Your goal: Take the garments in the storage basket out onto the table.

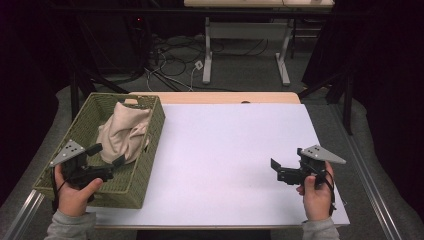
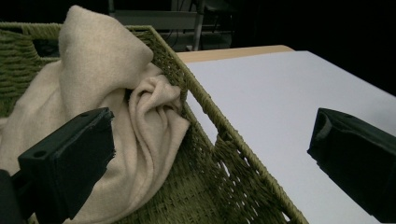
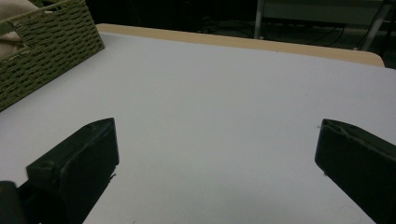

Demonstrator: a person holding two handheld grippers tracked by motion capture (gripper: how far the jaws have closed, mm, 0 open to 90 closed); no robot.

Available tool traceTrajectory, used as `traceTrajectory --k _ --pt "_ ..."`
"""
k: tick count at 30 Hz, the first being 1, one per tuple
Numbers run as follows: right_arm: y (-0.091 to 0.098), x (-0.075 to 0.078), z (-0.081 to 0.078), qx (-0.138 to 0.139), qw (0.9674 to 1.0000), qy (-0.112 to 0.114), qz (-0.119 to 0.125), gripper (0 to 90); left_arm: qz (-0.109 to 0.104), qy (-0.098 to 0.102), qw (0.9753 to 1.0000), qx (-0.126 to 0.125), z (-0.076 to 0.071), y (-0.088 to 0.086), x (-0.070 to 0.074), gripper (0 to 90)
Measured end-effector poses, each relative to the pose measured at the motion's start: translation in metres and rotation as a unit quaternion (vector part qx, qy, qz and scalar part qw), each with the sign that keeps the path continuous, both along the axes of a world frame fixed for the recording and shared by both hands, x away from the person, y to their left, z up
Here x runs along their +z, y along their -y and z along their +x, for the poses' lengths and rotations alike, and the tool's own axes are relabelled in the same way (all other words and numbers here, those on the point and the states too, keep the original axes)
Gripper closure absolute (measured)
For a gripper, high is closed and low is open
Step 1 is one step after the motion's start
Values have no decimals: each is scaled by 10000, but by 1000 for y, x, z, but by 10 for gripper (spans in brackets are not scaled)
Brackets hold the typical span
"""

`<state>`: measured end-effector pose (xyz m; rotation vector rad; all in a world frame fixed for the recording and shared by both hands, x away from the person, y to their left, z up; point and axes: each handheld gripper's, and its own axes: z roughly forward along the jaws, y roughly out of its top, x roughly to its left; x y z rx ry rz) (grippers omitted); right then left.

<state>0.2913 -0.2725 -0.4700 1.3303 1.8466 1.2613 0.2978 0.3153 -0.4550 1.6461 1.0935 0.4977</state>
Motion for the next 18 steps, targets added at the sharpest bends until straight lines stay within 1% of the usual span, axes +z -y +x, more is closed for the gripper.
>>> traceTrajectory --k 1,2,3,4,5,6,9,10,11,13,14,15,16,18 --pt "2 -2 1 -1 10000 12 -39 0 -3 -18 10000 40 1 -1 1 3" --pt "3 -5 3 -28 10000 -60 6 0 28 -56 10000 59 1 -2 2 3" --pt "3 -6 3 -8 10000 -98 0 0 58 -77 9999 93 4 -3 6 3" --pt "3 -6 3 -26 9999 -144 18 0 70 -63 9999 139 5 -3 8 3" --pt "2 -7 4 -16 9999 -106 25 0 99 -53 9998 163 7 -3 11 3" --pt "3 -8 5 -10 9999 -119 -26 0 89 -63 9997 198 9 -2 14 4" --pt "1 -7 6 0 9999 -120 1 0 86 -28 9996 251 15 0 24 4" --pt "1 -7 6 15 9999 -118 21 0 60 -23 9995 298 17 1 28 3" --pt "1 -7 7 60 9999 -128 -46 0 25 -32 9994 345 20 2 31 3" --pt "1 -8 7 77 9999 -137 -60 0 -162 -95 9990 417 25 1 38 3" --pt "0 -9 7 53 9999 -140 -53 0 -162 -95 9990 417 25 1 38 3" --pt "1 -9 8 66 9998 -155 -45 0 -259 -167 9981 524 30 1 44 3" --pt "1 -9 9 72 9999 -124 -64 0 -294 -194 9980 531 33 2 46 3" --pt "1 -9 9 4 9999 -109 -6 0 -283 -219 9979 535 35 2 48 2"
